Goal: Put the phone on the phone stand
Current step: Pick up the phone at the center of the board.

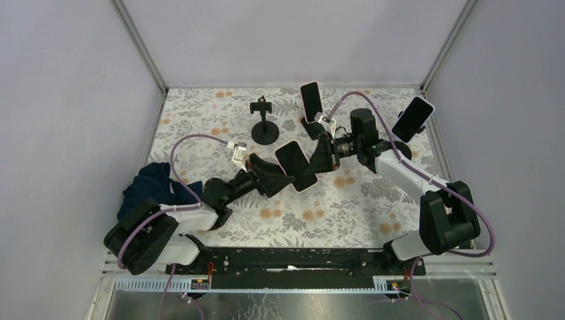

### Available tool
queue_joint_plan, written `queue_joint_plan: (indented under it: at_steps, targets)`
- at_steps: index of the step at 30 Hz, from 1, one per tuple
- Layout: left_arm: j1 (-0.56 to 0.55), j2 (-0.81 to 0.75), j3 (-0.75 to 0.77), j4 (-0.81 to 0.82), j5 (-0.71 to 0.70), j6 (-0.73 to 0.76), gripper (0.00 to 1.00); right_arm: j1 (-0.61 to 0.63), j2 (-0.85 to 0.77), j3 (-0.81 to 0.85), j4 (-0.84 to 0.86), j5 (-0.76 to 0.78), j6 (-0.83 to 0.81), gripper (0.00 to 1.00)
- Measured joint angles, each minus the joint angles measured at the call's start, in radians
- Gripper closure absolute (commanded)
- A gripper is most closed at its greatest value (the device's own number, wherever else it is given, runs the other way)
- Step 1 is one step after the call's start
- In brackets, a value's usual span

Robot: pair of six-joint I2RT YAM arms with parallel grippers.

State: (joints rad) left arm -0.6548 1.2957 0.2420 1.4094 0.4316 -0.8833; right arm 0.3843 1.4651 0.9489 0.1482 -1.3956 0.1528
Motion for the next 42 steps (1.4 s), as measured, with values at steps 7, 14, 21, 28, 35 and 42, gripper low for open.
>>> queue_joint_plan:
  at_steps: [7, 14, 21, 28, 35, 42]
  targets:
    - [0.000, 0.071, 0.044, 0.072, 0.014, -0.069, 0.81, 0.000, 0.000, 0.000, 0.000, -0.005, 0.000, 0.95]
    - [0.004, 0.074, 0.063, 0.019, 0.022, -0.044, 1.00, -0.008, -0.002, -0.001, -0.005, -0.011, -0.008, 0.56]
    - [0.001, 0.036, 0.096, -0.203, 0.153, 0.099, 1.00, -0.005, -0.007, 0.021, -0.135, -0.013, -0.128, 0.26]
    - [0.001, 0.037, 0.135, -0.336, 0.257, 0.187, 1.00, -0.004, -0.009, 0.041, -0.201, -0.012, -0.184, 0.81]
    - [0.001, 0.041, 0.153, -0.361, 0.275, 0.201, 0.68, -0.008, -0.010, 0.041, -0.196, 0.017, -0.200, 1.00]
    - [0.106, -0.102, 0.083, -0.391, 0.195, 0.267, 0.07, -0.013, -0.010, 0.055, -0.301, 0.023, -0.277, 1.00]
